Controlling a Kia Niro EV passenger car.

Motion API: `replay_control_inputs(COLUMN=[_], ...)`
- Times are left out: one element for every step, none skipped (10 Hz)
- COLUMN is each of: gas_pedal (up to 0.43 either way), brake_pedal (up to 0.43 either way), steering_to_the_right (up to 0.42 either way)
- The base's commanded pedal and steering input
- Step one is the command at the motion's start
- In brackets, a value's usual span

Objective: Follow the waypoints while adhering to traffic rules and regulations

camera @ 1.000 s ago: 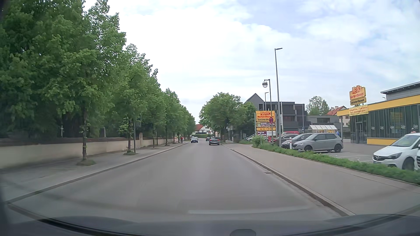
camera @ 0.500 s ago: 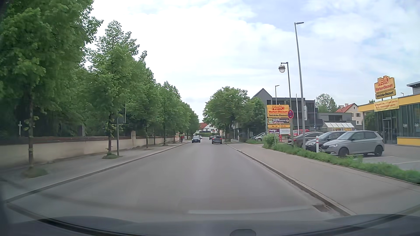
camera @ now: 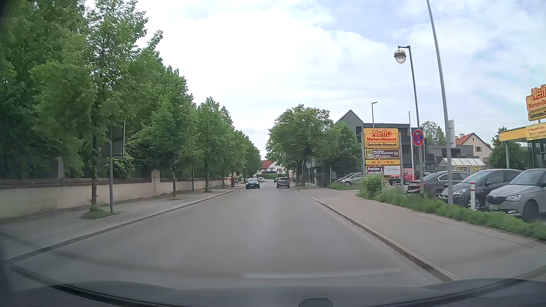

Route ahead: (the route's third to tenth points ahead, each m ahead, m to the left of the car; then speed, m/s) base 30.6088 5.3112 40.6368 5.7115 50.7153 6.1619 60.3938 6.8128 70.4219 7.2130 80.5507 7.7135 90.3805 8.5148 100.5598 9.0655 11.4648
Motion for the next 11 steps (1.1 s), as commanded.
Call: replay_control_inputs(gas_pedal=[0.240,0.240,0.240,0.240,0.240,0.240,0.240,0.240,0.240,0.240,0.240], brake_pedal=[0.000,0.000,0.000,0.000,0.000,0.000,0.000,0.000,0.000,0.000,0.000], steering_to_the_right=[-0.010,-0.009,-0.009,-0.009,-0.009,-0.009,-0.008,-0.007,-0.006,-0.005,-0.004])
